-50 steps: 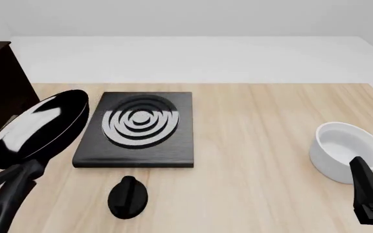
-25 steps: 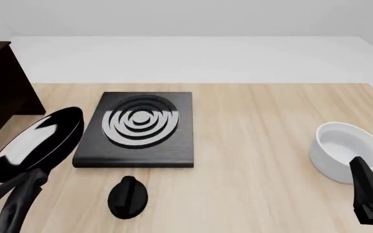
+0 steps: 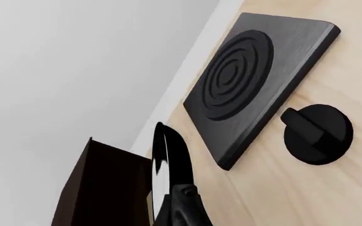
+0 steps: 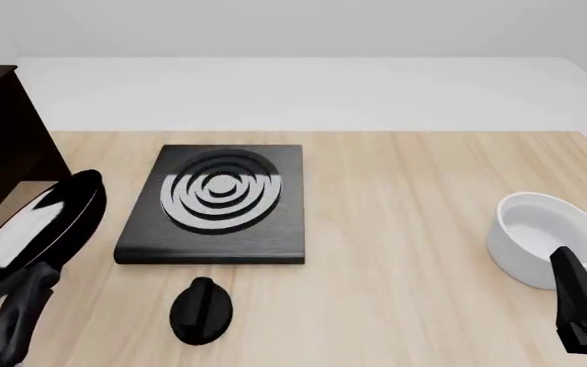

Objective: Put the frying pan under the cabinet shelf.

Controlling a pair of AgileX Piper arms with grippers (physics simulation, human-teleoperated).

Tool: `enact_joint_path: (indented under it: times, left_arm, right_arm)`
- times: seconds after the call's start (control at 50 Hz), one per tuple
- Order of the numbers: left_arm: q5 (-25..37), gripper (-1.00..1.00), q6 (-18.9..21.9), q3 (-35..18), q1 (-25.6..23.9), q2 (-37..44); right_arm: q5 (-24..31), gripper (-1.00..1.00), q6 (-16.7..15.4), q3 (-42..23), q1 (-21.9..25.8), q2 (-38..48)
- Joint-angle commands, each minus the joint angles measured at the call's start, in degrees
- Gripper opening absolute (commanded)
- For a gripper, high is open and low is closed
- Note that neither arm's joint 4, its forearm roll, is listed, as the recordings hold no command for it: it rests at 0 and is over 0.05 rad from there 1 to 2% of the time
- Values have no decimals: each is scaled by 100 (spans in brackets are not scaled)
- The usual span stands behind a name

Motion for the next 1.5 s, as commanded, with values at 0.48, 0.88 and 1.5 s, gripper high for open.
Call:
enact_joint_path:
  times: [0.48,0.88,1.5]
  left_arm:
    - [-288,-100,-316,332,616,-37]
    - [-2290,-100,323,532,484,2048]
    - [-5069,-100,47,534,740,5071]
  right_arm:
    - [0,100,0,0,-1,-2]
    - [0,100,0,0,0,0]
    - [0,100,-2,0,0,-1]
